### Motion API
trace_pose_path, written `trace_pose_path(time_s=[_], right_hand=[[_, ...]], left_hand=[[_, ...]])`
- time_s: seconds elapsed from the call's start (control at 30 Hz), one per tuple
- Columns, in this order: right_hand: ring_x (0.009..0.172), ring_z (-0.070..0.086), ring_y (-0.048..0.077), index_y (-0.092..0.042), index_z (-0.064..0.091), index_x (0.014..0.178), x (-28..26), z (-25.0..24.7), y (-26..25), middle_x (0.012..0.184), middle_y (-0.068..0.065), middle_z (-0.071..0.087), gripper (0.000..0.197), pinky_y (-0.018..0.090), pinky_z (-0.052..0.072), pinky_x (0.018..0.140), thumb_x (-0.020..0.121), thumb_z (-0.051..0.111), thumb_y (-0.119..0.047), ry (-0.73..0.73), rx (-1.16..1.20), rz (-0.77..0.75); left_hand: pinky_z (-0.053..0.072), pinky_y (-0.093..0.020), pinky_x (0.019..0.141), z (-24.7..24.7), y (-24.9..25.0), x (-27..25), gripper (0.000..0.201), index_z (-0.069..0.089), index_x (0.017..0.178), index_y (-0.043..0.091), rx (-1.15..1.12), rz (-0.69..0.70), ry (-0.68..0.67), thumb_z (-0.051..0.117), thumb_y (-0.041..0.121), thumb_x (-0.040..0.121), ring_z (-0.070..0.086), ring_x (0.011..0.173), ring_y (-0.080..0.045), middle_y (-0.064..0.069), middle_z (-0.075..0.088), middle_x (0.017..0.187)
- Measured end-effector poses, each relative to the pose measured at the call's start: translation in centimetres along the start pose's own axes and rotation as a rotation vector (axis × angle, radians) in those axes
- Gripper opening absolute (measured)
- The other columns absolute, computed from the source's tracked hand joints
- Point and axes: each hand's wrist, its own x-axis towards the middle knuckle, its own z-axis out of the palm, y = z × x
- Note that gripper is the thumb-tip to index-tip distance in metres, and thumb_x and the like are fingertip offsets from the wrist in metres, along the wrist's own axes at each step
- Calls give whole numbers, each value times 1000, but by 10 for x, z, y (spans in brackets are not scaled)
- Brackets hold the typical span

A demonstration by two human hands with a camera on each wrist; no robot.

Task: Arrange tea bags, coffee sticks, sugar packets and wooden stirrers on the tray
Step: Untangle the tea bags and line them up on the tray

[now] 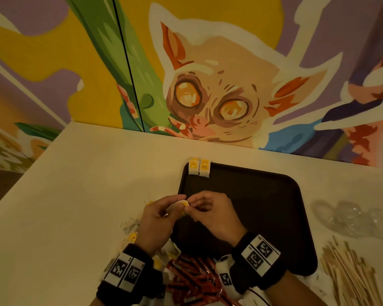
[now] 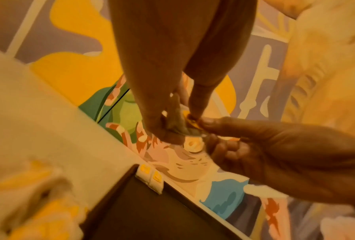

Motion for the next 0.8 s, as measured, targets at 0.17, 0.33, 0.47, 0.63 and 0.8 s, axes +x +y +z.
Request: trace_pose_path(time_s=[0.17, 0.33, 0.47, 0.63, 0.8], right_hand=[[83, 68, 1, -21, 75, 100, -7, -13, -8, 88, -9, 73, 15, 19, 56, 78, 87, 73, -27, -150, -233, -57], [76, 67, 2, -20, 75, 100, -10, -25, -18, 84, -8, 72, 13, 16, 54, 69, 91, 68, -28, -311, -421, -28], [79, 63, -1, -21, 74, 100, -13, -34, -24, 89, -11, 67, 12, 14, 52, 70, 92, 66, -26, -310, -508, -82], [90, 59, 4, -23, 72, 102, -10, -40, -31, 99, -9, 62, 12, 27, 53, 85, 94, 63, -20, -263, -602, -208], [92, 59, 5, -20, 72, 101, -8, -41, -33, 99, -7, 63, 13, 24, 52, 82, 94, 62, -14, -243, -532, -353]], left_hand=[[50, -18, 65, -19, 7, 5, 11, 76, 94, 27, 322, 143, -216, 69, 24, 86, 64, 79, -8, 14, 73, 88], [37, -8, 65, -22, 9, 6, 9, 74, 87, 36, 572, 240, -179, 72, 28, 84, 57, 79, -4, 24, 67, 85], [34, -13, 65, -18, 6, 3, 9, 72, 89, 39, 701, 264, -127, 70, 31, 85, 51, 82, -4, 25, 66, 86], [34, -13, 64, -13, 11, -1, 6, 74, 89, 36, 722, 289, -153, 71, 33, 84, 50, 82, -3, 25, 65, 81], [34, -10, 64, -12, 16, -3, 5, 74, 86, 38, 668, 315, -237, 71, 38, 82, 49, 84, -1, 30, 61, 71]])
